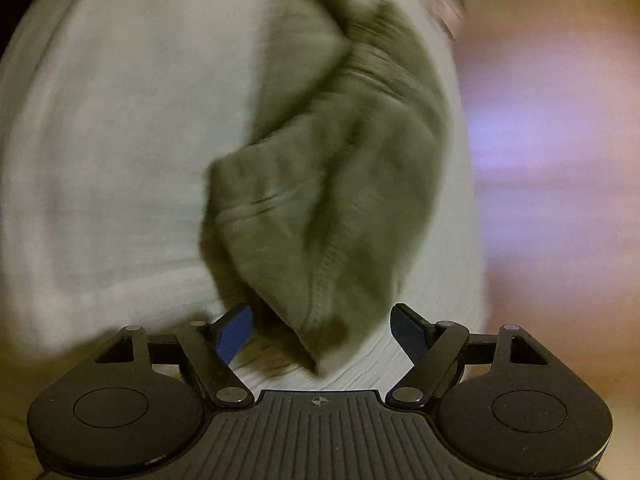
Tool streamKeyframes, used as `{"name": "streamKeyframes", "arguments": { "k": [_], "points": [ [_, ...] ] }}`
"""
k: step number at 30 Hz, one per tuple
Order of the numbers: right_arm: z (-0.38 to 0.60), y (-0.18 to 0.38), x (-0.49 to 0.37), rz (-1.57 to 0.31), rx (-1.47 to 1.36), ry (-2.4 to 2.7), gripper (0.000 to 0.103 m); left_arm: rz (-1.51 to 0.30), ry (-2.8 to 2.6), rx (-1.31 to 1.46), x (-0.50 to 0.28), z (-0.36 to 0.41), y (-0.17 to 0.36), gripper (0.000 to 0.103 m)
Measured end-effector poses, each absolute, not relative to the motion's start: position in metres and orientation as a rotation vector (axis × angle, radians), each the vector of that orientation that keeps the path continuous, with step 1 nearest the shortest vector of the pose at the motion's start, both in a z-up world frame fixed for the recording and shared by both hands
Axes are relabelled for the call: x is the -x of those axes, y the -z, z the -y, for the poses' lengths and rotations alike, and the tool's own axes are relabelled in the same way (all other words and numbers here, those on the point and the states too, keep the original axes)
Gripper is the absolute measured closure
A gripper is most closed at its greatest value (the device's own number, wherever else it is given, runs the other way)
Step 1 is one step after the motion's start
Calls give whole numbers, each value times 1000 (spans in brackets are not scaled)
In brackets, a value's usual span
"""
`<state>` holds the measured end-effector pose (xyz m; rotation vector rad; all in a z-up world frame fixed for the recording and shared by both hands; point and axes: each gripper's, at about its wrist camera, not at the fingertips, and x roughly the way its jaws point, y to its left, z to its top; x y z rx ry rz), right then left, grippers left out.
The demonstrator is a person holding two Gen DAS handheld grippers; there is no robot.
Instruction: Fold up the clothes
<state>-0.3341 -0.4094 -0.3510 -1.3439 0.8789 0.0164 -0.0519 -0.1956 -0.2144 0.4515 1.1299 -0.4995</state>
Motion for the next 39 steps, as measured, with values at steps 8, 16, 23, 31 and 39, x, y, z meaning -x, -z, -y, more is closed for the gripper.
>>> {"name": "streamKeyframes", "arguments": {
  "k": [8, 16, 23, 31, 39],
  "points": [
    [435, 386, 325, -648, 1463, 3, 27, -1191, 325, 32, -15, 180, 263, 10],
    [443, 341, 310, -648, 1181, -97, 81, -1221, 237, 317, -96, 185, 317, 15],
    [504, 232, 256, -709, 345, 174, 93, -1248, 271, 283, -133, 207, 335, 96],
    [661, 141, 331, -241, -828, 674, 99, -953, 328, 232, -162, 183, 241, 99],
    [591, 272, 475, -407, -1704, 1004, 98, -809, 249, 202, -117, 79, 187, 93]
  ]
}}
